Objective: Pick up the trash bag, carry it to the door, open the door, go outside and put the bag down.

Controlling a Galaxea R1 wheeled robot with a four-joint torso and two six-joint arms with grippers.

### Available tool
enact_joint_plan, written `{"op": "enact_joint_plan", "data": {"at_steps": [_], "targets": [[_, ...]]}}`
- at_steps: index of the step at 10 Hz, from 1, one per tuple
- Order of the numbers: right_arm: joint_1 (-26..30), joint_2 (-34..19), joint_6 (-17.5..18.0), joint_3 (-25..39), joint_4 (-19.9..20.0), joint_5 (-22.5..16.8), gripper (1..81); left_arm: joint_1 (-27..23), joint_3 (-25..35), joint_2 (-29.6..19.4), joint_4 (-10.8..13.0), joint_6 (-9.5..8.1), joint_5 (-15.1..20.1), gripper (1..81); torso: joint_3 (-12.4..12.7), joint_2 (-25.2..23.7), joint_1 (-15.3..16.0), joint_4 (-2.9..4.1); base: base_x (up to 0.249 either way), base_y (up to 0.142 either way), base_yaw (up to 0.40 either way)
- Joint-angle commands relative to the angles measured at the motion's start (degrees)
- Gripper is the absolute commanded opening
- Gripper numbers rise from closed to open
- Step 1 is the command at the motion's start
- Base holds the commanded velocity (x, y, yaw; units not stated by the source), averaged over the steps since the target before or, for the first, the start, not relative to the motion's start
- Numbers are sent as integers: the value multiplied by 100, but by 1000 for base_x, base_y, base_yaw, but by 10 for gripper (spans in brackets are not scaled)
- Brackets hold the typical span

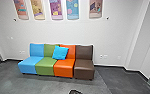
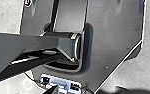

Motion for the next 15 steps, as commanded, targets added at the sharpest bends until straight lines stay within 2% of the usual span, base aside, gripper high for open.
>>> {"op": "enact_joint_plan", "data": {"at_steps": [1, 15], "targets": [[209, -12, -10, 26, -31, -327, 811, -221, 38, -8, -14, 35, 357, 811, -2, 0, 0, 0, 146, 0, 0], [191, -91, -10, 17, -5, -327, 811, -221, 29, -35, -41, 18, 357, 811, 0, 0, -2, 0, 146, 0, 0]]}}
